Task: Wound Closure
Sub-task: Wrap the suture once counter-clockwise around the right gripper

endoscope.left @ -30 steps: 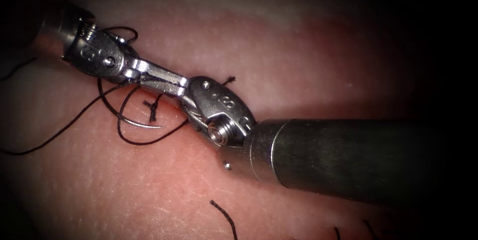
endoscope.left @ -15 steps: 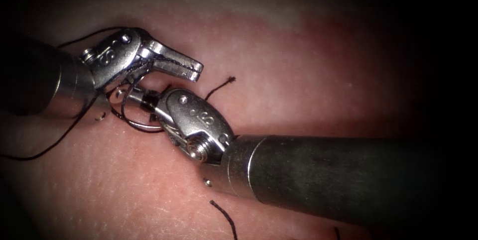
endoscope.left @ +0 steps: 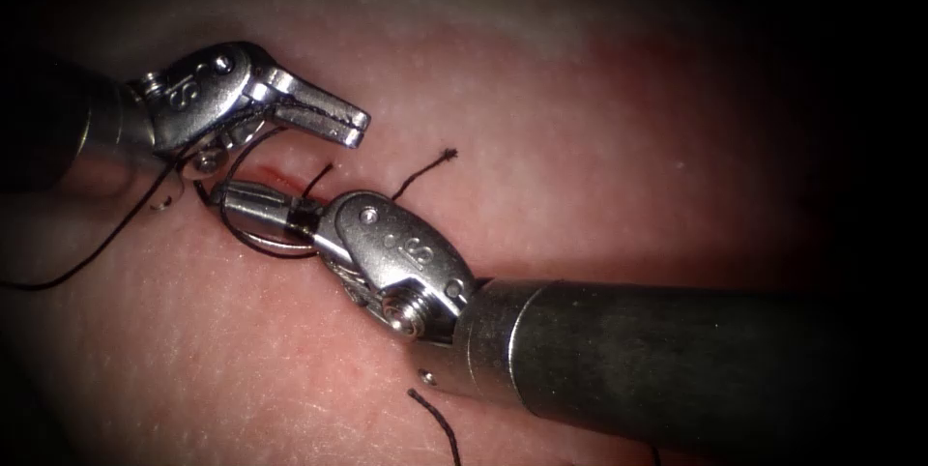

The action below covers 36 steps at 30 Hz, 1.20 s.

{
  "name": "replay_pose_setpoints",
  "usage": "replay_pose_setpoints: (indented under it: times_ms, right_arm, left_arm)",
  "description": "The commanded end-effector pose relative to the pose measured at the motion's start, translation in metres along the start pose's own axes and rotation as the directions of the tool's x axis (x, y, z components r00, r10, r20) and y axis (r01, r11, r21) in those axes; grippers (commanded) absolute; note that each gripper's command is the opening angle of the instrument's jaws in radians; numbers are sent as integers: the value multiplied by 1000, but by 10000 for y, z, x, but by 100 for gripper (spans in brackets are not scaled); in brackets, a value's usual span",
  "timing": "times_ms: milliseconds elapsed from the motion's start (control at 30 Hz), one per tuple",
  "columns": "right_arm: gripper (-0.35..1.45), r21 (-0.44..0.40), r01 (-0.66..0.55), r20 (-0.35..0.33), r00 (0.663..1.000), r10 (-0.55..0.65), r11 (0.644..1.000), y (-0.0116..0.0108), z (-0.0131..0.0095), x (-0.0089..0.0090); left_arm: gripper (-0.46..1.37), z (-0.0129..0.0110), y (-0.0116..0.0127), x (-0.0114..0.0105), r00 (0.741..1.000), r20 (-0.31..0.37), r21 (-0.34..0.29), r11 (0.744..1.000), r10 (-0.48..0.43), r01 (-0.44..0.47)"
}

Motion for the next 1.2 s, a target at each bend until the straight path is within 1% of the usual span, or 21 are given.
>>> replay_pose_setpoints:
  times_ms: [33, 133, 167, 367, 533, 567, 667, 767, 867, 967, 1000, 1067, 1200]
  right_arm:
    - [-35, -5, 1, 2, 1000, -1, 1000, 0, 3, -1]
    - [-35, 0, 6, 16, 1000, -6, 1000, -1, 8, -2]
    - [-35, 0, 6, 30, 1000, -6, 1000, -1, 10, -3]
    - [-35, 5, 8, 64, 998, -9, 1000, 0, 13, -8]
    - [-35, 84, 8, 113, 993, -17, 996, -10, 17, -17]
    - [-35, 94, 14, 114, 993, -24, 996, -11, 18, -18]
    - [-35, 147, -18, 116, 993, 1, 989, -16, 22, -20]
    - [-35, 198, -56, 91, 995, 39, 979, -17, 23, -19]
    - [-35, 239, -69, 44, 997, 60, 969, -18, 23, -17]
    - [-35, 286, -76, -28, 996, 87, 955, -19, 22, -12]
    - [-35, 294, -76, -40, 995, 92, 953, -18, 21, -11]
    - [-35, 323, -78, -86, 990, 111, 943, -17, 19, -6]
    - [-35, 337, -85, -140, 980, 139, 938, -16, 12, 1]
  left_arm:
    - [-35, 1, -1, 1, 1000, 0, -5, 1000, 1, -1]
    - [-35, 5, -3, 2, 1000, 0, -1, 1000, 3, -3]
    - [-35, 7, -3, 1, 1000, 0, 0, 1000, 4, -4]
    - [-35, 7, -4, 1, 1000, -4, 0, 1000, 2, -2]
    - [-35, 5, -5, 0, 1000, 14, -19, 1000, 13, -13]
    - [-35, 5, -5, 0, 1000, 14, -19, 1000, 13, -13]
    - [-35, 5, -7, -1, 1000, 7, -22, 1000, 9, -9]
    - [-35, 5, -10, -5, 1000, 1, -28, 1000, 7, -6]
    - [-35, 3, -12, -10, 1000, -9, -41, 999, 1, -1]
    - [-35, -1, -15, -20, 1000, -26, -63, 998, -8, 6]
    - [-35, -1, -15, -22, 1000, -28, -65, 998, -8, 6]
    - [-35, -4, -16, -30, 1000, -26, -72, 997, -8, 6]
    - [-35, -10, -16, -38, 999, -33, -81, 997, -12, 10]
